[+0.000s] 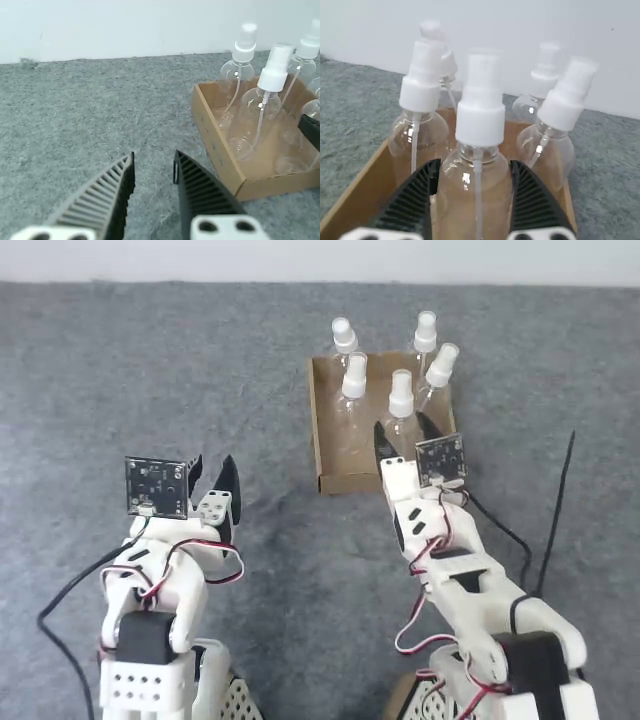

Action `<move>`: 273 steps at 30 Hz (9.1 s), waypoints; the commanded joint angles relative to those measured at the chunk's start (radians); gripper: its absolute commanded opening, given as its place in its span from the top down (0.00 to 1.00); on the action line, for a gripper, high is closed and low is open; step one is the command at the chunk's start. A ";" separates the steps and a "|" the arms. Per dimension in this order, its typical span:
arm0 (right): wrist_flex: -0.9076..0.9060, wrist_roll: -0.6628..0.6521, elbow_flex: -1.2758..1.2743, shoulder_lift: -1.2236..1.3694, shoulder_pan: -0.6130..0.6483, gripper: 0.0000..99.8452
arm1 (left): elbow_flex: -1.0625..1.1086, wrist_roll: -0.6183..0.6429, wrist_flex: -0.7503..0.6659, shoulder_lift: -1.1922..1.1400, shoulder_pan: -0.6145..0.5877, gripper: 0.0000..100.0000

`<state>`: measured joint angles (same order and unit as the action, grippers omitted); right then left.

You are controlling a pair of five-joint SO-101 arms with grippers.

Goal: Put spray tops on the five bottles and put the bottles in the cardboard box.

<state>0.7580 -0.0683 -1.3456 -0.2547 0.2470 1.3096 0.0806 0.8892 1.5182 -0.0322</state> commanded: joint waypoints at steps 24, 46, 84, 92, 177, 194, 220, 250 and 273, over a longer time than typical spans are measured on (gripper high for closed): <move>0.062 -0.015 -0.035 -0.007 -0.015 0.99 | -0.008 0.015 -0.025 0.014 0.002 0.88; 0.062 -0.018 -0.035 -0.007 -0.015 0.99 | -0.008 0.015 -0.025 0.014 0.002 0.88; 0.068 -0.018 -0.035 -0.021 -0.015 0.82 | -0.008 0.015 -0.025 0.014 0.002 0.88; 0.062 -0.018 -0.003 -0.021 -0.016 0.82 | -0.008 0.015 -0.025 0.014 0.002 0.88; 0.027 0.077 -0.051 -0.120 -0.016 0.82 | -0.008 0.015 -0.025 0.014 0.000 0.88; 0.084 0.074 0.003 -0.007 -0.019 0.82 | -0.008 0.015 -0.025 0.014 0.000 0.88; 0.074 0.074 -0.018 0.018 0.021 0.71 | -0.008 0.015 -0.025 0.014 -0.005 0.88; 0.074 -0.011 0.012 0.004 0.013 0.72 | -0.008 0.014 -0.025 0.014 -0.005 0.88; -0.694 -0.006 0.451 -0.487 -0.050 0.72 | -0.008 0.012 -0.025 0.014 -0.005 0.88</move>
<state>0.1933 -0.0637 -1.0234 -0.6337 0.2256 1.3096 0.0806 0.8892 1.5182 -0.0338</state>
